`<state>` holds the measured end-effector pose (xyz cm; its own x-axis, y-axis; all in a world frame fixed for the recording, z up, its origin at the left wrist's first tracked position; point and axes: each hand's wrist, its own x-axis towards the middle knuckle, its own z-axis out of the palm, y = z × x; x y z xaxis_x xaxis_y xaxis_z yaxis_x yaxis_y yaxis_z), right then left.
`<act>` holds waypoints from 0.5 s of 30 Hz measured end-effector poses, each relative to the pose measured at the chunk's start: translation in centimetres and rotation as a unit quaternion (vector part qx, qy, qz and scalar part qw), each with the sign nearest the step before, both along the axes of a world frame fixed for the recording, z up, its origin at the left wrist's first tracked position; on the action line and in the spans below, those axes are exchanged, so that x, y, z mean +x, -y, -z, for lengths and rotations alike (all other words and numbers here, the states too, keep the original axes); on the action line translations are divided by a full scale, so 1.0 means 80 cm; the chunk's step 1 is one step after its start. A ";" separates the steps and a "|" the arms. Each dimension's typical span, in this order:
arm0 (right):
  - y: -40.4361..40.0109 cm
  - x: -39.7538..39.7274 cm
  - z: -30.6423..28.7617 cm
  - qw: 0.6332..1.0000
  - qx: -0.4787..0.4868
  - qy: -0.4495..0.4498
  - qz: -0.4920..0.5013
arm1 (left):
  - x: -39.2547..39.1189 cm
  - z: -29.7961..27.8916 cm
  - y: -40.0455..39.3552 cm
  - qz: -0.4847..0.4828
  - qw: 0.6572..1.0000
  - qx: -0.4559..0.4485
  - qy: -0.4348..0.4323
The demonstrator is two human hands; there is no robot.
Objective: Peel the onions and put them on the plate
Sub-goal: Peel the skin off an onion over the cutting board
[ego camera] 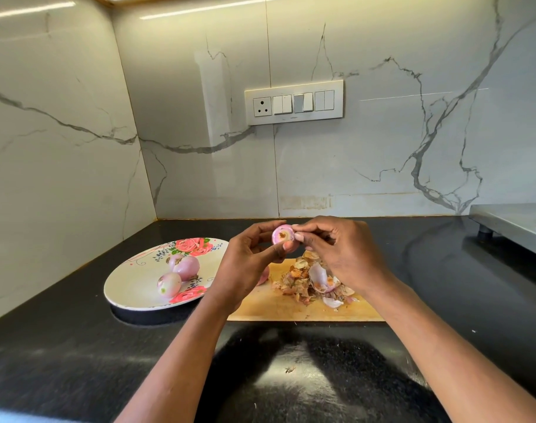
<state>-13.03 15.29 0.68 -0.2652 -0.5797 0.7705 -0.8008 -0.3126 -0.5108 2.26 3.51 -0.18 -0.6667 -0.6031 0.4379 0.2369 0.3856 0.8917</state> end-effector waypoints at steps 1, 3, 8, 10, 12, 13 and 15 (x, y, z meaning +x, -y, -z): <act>0.000 0.000 0.000 1.000 0.001 -0.001 0.001 | 0.000 0.000 0.000 0.000 1.000 -0.001 0.002; 0.000 -0.001 0.000 1.000 0.007 -0.006 0.006 | 0.000 0.001 0.000 -0.001 1.000 -0.002 0.003; 0.002 -0.005 0.002 1.000 0.011 0.009 0.020 | 0.001 0.001 -0.001 0.003 1.000 -0.010 0.008; 0.002 -0.006 0.002 0.999 0.012 0.009 0.030 | 0.001 0.001 -0.001 0.005 1.000 -0.015 0.013; 0.002 -0.005 0.002 0.999 0.016 0.010 0.026 | 0.000 0.002 -0.001 0.004 1.000 -0.012 0.010; 0.001 -0.004 0.001 1.000 0.017 0.014 0.016 | 0.000 0.002 -0.001 0.004 1.000 -0.009 0.006; 0.000 -0.002 0.001 1.000 0.020 0.013 0.004 | 0.001 0.001 -0.001 0.003 1.000 0.000 -0.004</act>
<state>-13.22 15.29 0.64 -0.2893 -0.6076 0.7397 -0.7891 -0.2861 -0.5436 2.30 3.60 -0.25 -0.6670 -0.5990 0.4430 0.2468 0.3834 0.8900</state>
